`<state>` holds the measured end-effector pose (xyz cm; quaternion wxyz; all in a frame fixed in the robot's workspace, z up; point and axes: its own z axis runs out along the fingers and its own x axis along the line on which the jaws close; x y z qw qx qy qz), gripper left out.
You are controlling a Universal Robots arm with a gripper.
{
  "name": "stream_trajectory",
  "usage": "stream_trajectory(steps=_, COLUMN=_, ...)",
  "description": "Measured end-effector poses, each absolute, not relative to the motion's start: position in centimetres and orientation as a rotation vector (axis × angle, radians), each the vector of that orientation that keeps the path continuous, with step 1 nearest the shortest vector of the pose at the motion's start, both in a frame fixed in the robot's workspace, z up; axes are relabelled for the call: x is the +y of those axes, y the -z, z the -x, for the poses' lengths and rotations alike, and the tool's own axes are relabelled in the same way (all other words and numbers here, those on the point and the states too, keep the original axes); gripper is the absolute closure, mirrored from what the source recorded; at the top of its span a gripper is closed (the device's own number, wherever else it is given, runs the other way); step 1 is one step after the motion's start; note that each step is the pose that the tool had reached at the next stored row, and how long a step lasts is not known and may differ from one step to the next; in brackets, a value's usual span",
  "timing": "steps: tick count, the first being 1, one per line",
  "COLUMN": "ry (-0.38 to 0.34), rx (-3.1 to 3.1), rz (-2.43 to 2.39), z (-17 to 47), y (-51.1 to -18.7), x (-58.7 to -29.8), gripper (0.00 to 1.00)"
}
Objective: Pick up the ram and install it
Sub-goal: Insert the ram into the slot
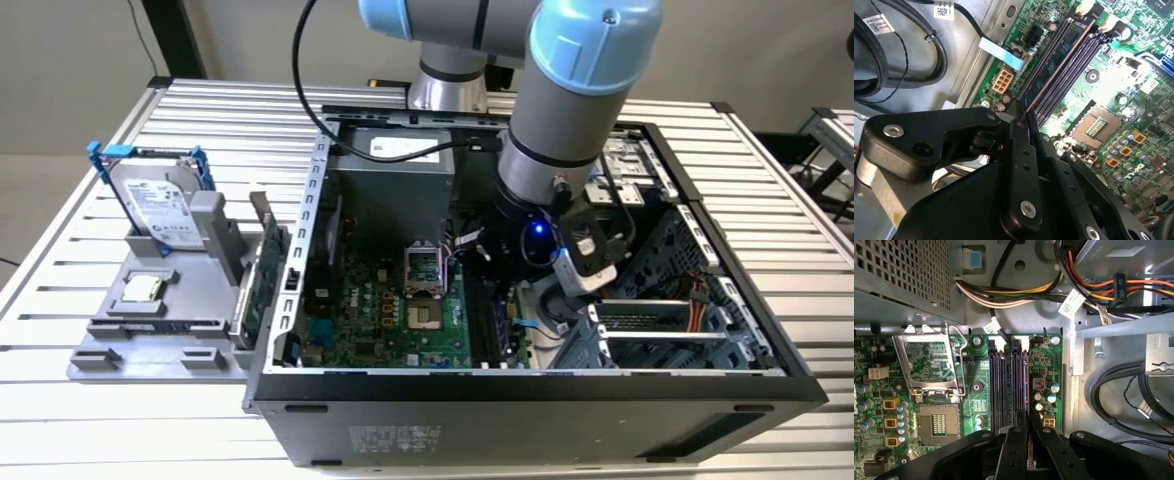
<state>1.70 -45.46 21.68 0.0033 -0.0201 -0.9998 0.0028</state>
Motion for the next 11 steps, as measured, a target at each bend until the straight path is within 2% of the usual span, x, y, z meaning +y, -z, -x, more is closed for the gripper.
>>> stream_trajectory(steps=11, ry=-0.004, rx=-3.134, rz=0.063, z=-1.70, y=-21.84, x=-45.46, gripper=1.00)
